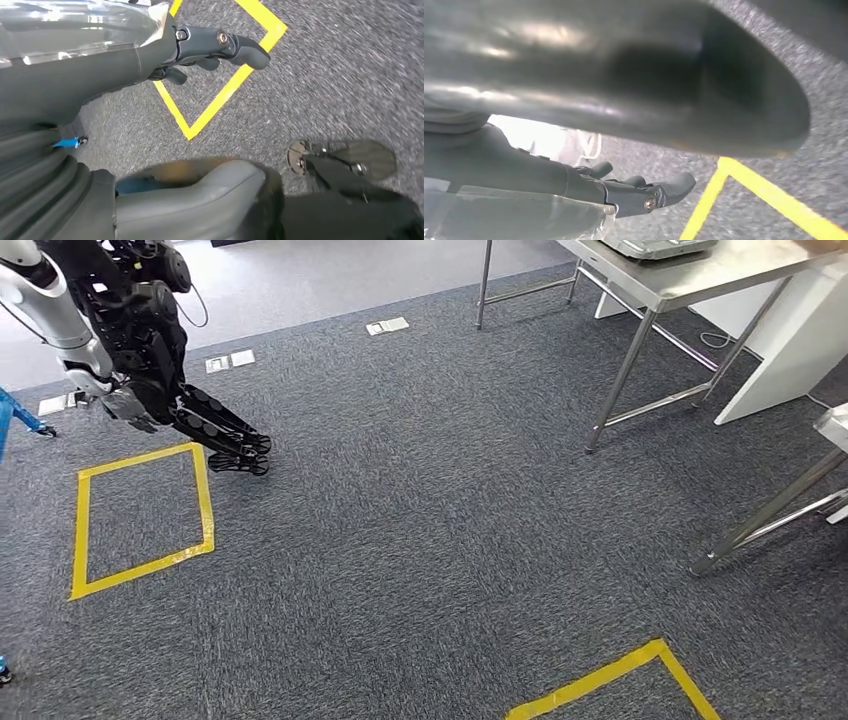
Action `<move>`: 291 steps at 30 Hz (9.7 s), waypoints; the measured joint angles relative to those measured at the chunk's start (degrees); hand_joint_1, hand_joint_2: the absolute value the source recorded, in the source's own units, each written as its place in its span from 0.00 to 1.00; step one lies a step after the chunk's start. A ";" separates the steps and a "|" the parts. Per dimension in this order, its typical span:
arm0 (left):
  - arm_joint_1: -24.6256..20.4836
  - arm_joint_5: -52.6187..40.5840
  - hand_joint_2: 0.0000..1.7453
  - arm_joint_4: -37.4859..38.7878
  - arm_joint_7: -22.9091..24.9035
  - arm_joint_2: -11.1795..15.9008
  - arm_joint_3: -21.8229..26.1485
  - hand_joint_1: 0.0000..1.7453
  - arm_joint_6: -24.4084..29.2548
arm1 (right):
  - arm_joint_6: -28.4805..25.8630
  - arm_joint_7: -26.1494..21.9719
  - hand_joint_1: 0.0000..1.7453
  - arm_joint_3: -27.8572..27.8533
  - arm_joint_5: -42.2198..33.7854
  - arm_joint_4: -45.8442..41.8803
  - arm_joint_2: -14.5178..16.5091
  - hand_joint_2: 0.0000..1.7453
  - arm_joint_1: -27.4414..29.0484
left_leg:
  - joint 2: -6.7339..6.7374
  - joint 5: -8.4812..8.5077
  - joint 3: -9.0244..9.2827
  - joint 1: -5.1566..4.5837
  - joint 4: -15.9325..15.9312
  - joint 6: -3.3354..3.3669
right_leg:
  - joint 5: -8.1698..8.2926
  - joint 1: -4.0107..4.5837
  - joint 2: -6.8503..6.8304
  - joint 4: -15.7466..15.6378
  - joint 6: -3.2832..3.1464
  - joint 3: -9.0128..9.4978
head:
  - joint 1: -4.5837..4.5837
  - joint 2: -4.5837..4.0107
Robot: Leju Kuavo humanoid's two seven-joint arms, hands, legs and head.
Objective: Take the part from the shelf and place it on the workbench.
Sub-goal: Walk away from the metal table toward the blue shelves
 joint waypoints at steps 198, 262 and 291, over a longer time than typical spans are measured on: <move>15.56 54.83 0.00 -54.17 6.33 -1.11 -37.43 0.00 -14.84 | -1.41 -6.90 0.00 -11.98 7.43 -0.16 -5.93 0.00 -7.50 | 3.62 1.02 1.05 -0.18 -2.08 2.73 | 1.33 0.47 -1.73 1.62 1.01 -3.11 | -0.41 0.00; 7.34 59.57 0.00 -34.02 -1.07 8.73 -35.44 0.00 -13.73 | -0.35 -6.92 0.00 -9.67 9.84 -0.36 -5.05 0.00 -10.25 | 5.56 2.56 0.05 -0.04 -2.37 2.18 | -0.41 0.58 -1.96 2.41 0.26 -0.99 | -0.40 -0.01; 5.09 59.43 0.00 -30.22 -1.33 9.53 -36.04 0.00 -13.85 | -0.55 -6.91 0.00 -9.85 9.26 -0.31 -5.48 0.00 -10.04 | 5.64 1.80 -1.88 0.22 -0.98 0.97 | -2.16 0.47 -1.68 0.52 1.06 2.14 | -0.47 -0.02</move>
